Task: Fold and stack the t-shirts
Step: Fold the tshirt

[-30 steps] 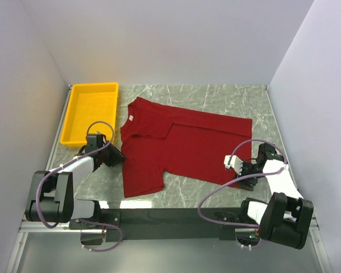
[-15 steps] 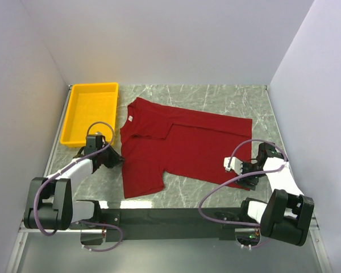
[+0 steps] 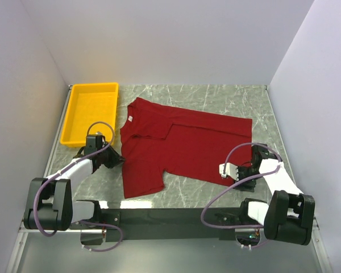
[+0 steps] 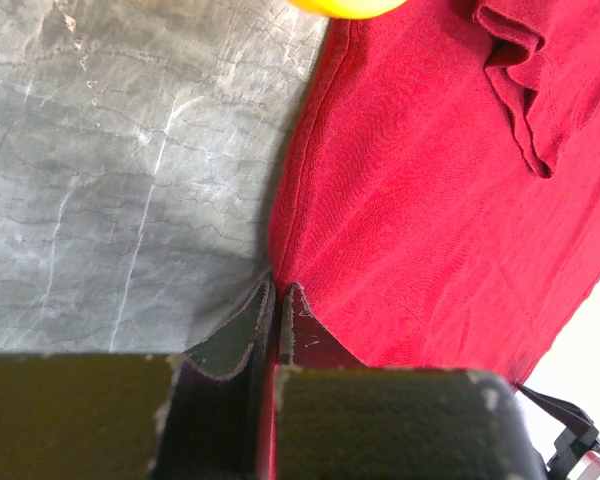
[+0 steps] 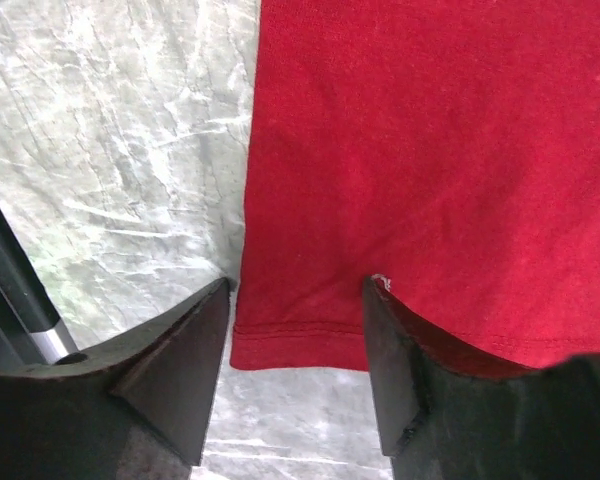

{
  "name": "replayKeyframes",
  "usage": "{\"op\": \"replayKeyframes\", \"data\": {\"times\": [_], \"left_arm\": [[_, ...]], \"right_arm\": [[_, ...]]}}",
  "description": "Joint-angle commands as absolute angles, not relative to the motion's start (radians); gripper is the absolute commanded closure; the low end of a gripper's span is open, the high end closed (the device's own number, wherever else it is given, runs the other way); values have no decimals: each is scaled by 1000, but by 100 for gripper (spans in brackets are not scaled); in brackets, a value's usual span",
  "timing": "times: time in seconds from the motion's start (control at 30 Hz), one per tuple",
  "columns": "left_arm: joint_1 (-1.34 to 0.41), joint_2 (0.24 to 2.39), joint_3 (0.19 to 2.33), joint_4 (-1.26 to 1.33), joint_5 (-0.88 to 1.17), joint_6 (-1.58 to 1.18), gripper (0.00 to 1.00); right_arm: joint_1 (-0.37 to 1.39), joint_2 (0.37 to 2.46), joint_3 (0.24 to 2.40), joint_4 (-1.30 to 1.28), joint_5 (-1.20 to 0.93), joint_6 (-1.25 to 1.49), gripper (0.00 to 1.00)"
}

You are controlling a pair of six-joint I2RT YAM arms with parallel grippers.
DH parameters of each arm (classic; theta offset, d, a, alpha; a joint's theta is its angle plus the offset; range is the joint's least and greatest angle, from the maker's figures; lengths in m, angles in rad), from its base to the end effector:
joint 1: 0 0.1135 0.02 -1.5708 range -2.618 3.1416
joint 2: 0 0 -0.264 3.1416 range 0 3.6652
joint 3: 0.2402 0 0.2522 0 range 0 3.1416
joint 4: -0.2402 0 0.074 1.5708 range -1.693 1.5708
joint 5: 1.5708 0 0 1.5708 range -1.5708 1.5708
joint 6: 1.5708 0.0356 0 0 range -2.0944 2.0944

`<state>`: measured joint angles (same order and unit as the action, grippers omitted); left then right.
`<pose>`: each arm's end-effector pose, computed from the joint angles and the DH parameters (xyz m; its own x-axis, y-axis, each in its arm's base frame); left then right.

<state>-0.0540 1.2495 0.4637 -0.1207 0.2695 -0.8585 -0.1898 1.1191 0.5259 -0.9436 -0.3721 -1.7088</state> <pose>0.2182 -0.0213 0.1478 -0.6773 -0.6940 -0.2443 -0.4539 0.6554 -0.6036 0.1449 -0.0147 0.1567 -0.0271 -0.9344 -0.3552 -0.9947 0.0606 -0.0837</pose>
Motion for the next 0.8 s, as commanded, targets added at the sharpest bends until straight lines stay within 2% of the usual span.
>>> {"op": "replayKeyframes", "data": {"times": [0.0,0.23,0.37,0.67,0.77], "left_arm": [[-58,1233,482,-120,296,-848,99],[-58,1249,500,-121,301,-844,99],[-58,1253,494,-117,302,-842,99],[-58,1233,499,-136,305,-838,99],[-58,1224,505,-144,304,-839,99]], "right_arm": [[-160,1124,520,-911,-359,-1674,39],[-130,1103,502,-916,-310,-1647,54],[-129,1071,485,-905,-305,-1623,75],[-127,1002,523,-910,-367,-1523,89],[-129,980,532,-908,-382,-1493,91]]}}
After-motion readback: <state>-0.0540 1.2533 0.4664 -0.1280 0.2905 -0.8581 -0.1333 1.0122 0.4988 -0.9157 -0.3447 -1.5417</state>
